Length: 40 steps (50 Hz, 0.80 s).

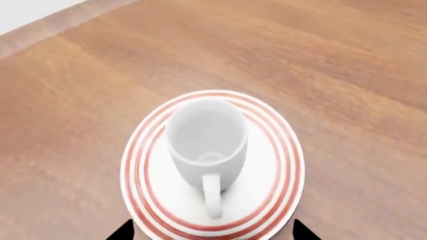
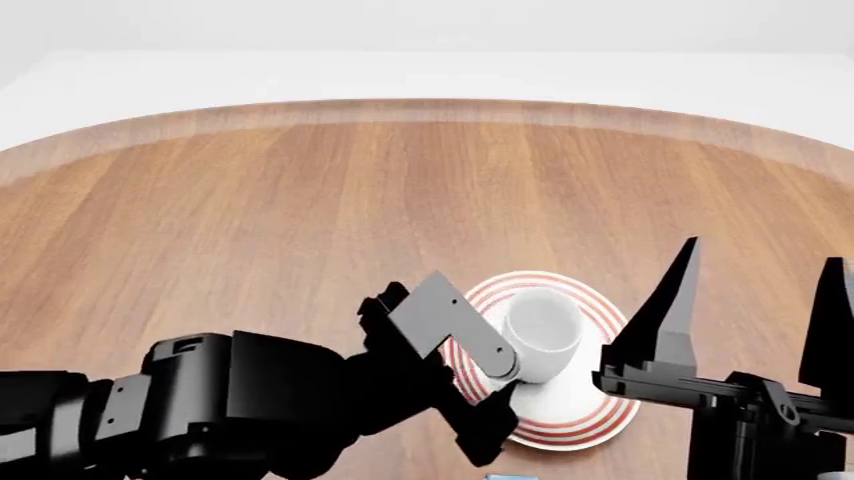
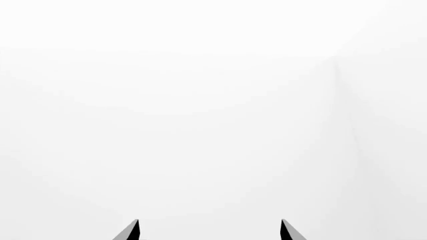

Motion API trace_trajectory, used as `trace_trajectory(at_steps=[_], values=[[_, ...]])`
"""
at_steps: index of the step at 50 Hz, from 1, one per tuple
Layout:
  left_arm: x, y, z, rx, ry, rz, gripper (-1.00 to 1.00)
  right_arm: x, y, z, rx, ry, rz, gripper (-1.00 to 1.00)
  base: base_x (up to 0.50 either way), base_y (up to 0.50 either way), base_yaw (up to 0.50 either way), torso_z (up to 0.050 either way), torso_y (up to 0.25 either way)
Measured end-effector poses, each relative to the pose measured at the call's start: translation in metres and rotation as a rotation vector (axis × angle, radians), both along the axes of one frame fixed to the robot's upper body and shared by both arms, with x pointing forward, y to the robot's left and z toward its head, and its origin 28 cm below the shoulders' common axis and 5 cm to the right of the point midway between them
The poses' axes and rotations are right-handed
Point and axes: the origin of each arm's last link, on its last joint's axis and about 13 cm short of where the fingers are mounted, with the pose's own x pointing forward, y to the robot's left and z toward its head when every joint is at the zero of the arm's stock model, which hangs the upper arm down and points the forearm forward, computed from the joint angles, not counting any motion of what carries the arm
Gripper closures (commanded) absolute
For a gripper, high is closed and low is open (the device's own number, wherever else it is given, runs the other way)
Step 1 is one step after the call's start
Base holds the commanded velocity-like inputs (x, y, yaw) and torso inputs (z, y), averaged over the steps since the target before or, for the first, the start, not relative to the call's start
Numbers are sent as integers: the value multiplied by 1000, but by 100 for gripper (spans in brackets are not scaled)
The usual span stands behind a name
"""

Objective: Pick up the white mug and put it on the plate, and put the chocolate pudding to the right of the plate.

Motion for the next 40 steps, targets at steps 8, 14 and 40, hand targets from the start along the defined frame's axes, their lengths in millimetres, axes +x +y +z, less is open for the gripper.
trace_trajectory(at_steps=[8,14,40], values=[[-11,14,3,-24,-43,29,-100,0,0,0,1,0,1,-100,0,0,0,0,0],[-21,29,6,-55,-82,63,-100,0,0,0,0,-1,2,-100,0,0,0,0,0],[-54,83,25,-273,-274,309,-100,-1,1,0,-4,1,6,-100,0,0,0,0,0]])
